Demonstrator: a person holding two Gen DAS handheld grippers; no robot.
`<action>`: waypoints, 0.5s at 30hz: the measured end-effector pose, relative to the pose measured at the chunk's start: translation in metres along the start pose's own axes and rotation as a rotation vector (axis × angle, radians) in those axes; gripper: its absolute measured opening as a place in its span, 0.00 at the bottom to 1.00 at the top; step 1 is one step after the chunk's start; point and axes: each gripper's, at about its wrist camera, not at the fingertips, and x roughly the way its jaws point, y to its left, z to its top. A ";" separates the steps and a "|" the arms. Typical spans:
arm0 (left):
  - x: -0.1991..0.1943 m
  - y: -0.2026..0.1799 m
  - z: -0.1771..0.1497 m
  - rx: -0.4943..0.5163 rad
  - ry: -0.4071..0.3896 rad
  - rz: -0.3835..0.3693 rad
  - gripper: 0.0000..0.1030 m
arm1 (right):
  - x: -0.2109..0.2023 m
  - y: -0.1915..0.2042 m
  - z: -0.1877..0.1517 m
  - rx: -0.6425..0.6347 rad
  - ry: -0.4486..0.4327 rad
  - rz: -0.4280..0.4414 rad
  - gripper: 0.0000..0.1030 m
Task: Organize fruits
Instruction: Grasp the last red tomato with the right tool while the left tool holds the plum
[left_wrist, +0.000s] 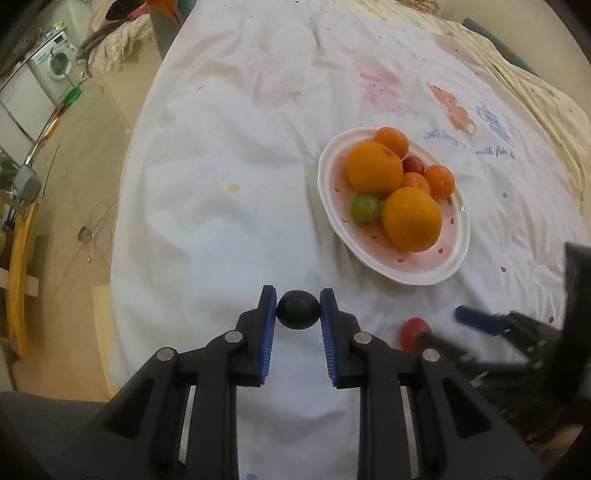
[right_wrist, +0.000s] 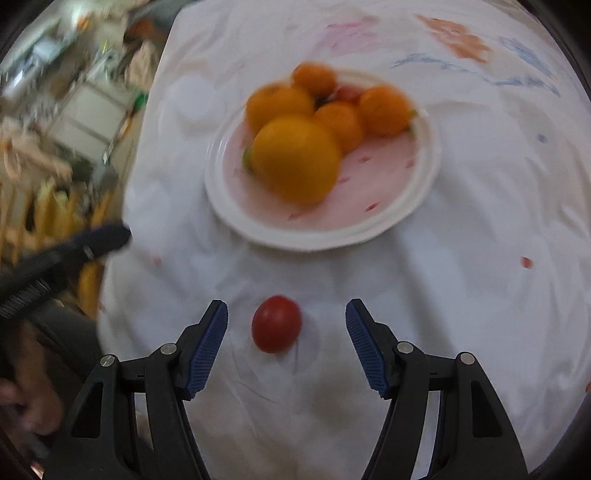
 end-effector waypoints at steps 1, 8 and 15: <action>0.000 -0.001 0.000 0.000 -0.005 0.002 0.19 | 0.008 0.006 -0.002 -0.027 0.012 -0.029 0.67; 0.000 -0.003 0.002 0.008 -0.015 0.007 0.19 | 0.028 0.030 -0.008 -0.160 0.016 -0.113 0.65; 0.002 -0.005 0.002 0.023 -0.016 0.011 0.20 | 0.021 0.021 -0.005 -0.115 0.021 -0.066 0.33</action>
